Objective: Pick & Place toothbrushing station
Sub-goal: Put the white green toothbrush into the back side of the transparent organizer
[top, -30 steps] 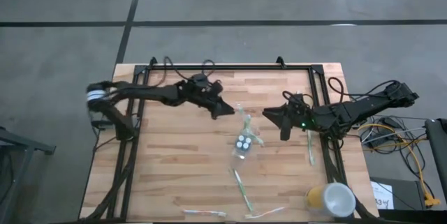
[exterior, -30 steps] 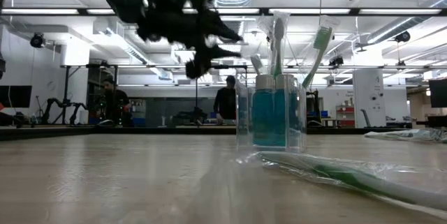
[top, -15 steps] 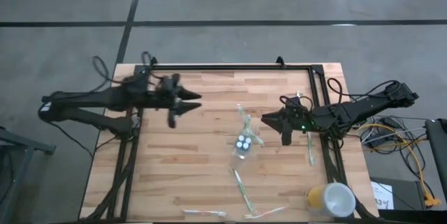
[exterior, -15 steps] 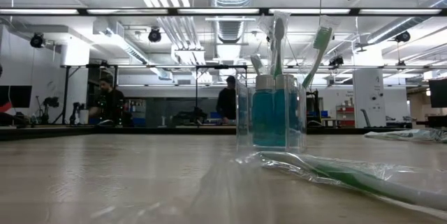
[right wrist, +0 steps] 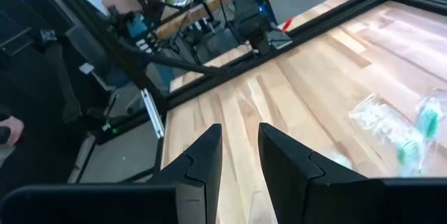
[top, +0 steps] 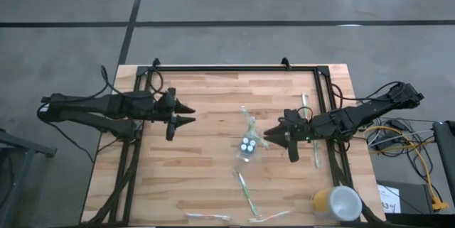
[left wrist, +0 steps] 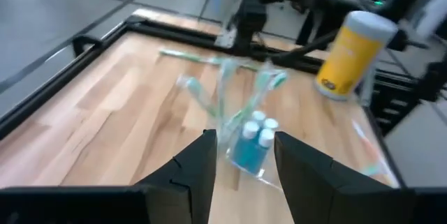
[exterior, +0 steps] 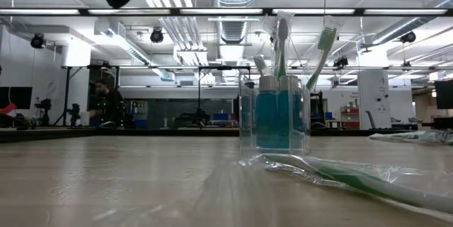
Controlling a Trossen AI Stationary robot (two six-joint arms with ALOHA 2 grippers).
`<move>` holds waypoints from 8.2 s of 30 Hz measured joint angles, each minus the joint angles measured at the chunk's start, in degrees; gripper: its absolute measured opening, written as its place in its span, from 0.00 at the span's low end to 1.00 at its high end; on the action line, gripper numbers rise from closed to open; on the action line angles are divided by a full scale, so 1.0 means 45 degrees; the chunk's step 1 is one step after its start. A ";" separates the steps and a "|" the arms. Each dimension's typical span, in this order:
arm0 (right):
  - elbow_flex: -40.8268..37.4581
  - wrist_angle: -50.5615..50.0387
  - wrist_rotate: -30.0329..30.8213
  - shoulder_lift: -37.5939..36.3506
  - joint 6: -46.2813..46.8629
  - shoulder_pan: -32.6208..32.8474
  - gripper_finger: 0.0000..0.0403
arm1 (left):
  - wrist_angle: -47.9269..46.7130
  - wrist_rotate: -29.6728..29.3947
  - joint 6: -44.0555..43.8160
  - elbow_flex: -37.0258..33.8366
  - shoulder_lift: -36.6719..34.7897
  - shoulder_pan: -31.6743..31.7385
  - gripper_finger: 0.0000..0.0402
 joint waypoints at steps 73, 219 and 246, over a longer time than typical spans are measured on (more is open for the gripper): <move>0.8058 -0.7914 -0.4232 0.9361 0.9282 0.3003 0.16 | 0.0310 0.0934 0.0085 -0.7133 -0.7034 -0.0180 0.37; 0.8393 -0.7731 -0.0299 0.8380 1.0828 0.5282 0.02 | -0.0506 0.0954 -0.0081 -0.7231 -0.7252 -0.0180 0.37; 0.8388 -0.8058 -0.0596 0.4807 1.0363 0.2426 0.02 | -0.0503 0.0900 -0.0084 -0.7231 -0.7250 -0.0180 0.37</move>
